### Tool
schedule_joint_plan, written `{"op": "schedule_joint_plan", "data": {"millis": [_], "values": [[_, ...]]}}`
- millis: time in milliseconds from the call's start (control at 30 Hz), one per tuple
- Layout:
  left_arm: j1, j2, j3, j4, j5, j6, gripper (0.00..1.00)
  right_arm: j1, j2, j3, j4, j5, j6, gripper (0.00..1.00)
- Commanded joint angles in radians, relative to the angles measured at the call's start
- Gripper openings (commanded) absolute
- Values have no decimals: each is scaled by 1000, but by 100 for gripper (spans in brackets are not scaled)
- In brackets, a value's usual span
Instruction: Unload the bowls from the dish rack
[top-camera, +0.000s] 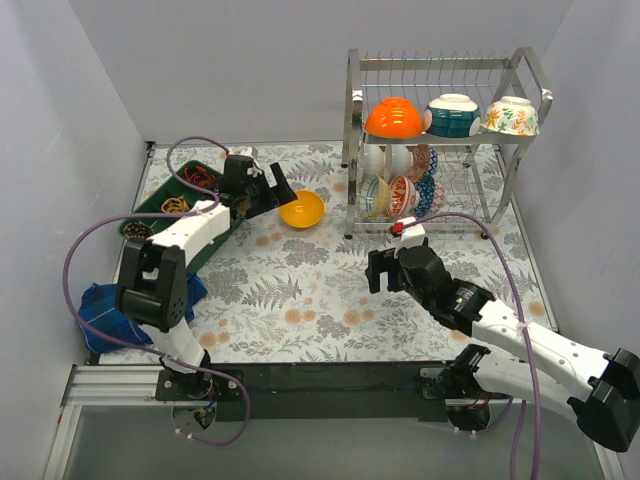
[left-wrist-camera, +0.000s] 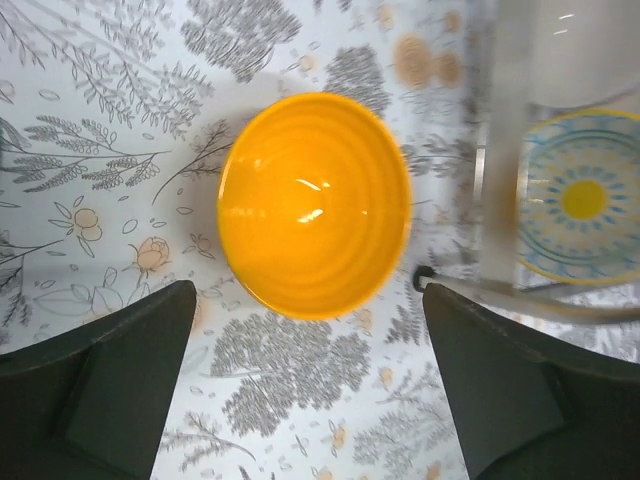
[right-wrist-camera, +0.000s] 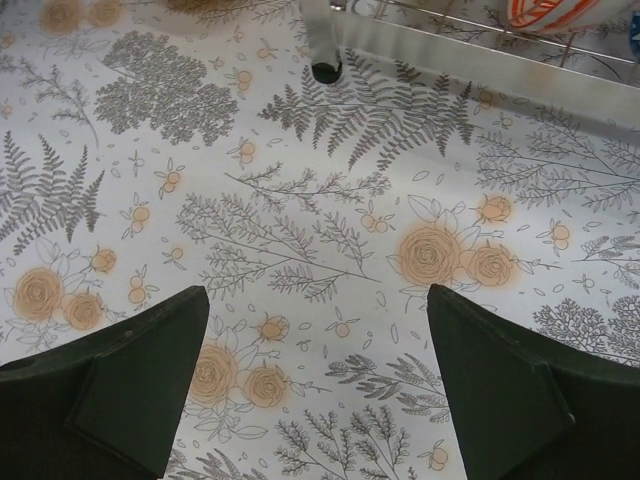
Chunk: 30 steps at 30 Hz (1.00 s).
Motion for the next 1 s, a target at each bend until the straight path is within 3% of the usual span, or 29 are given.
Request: {"op": "schedule_joint_plan", "data": {"millis": [0,233,433,633,967], "values": [[3,-225,-32,-65,8,50,98,-112,29,55,-15,-76,-15,99],[3,-538,-196,-94,-56,210,98,-336,40,85,15,-168,-44,99],[2,-733,-368,-7,-121,237,98,-529,63,57,185,-200,-57,99],[-49,-787,-434,-14,-272,297,98,-706,163,29,375,-335,-80,98],[-80,-799,-445,-11,-326,319,98,-850,371,38,655,-448,-107,99]]}}
